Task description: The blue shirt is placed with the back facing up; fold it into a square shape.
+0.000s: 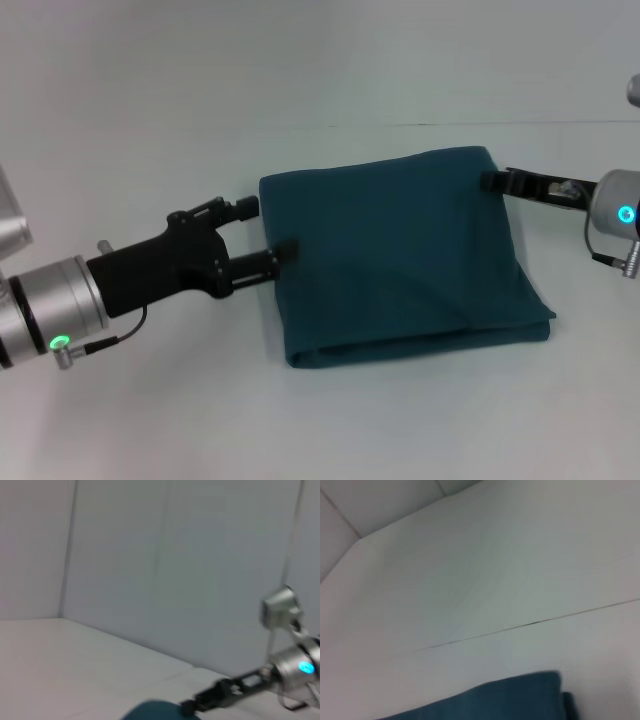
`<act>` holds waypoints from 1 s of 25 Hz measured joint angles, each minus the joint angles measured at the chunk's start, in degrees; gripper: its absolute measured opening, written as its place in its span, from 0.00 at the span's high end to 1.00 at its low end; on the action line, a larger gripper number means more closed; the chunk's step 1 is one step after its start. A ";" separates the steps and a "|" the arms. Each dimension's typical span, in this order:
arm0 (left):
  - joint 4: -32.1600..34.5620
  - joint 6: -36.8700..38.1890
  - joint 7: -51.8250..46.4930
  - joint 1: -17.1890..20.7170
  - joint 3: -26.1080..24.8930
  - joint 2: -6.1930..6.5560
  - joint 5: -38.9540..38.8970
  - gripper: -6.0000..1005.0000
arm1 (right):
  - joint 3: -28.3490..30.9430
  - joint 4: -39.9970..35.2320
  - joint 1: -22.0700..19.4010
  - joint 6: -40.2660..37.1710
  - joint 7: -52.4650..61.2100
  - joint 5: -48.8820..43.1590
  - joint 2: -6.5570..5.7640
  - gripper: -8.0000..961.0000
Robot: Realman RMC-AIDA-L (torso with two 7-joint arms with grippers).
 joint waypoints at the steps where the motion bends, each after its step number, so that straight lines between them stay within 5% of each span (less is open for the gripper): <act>1: 0.00 -0.73 -0.51 -0.03 -0.01 0.01 -0.61 0.17 | 0.03 -0.05 -0.17 0.81 -0.02 0.01 -0.04 0.79; 10: -0.87 -11.05 -6.18 -1.20 0.14 -0.22 -5.21 0.17 | 0.22 -6.08 -4.24 -4.58 0.36 3.46 -1.01 0.54; 20: -1.99 -23.85 -19.00 -3.81 2.69 -0.18 -5.56 0.17 | -0.17 -7.42 -5.16 -16.66 3.61 3.55 -4.89 0.25; 25: -2.63 -32.14 -25.90 -5.37 9.17 -0.13 -5.54 0.17 | 0.14 -7.55 -5.16 -19.18 3.96 3.51 -5.88 0.26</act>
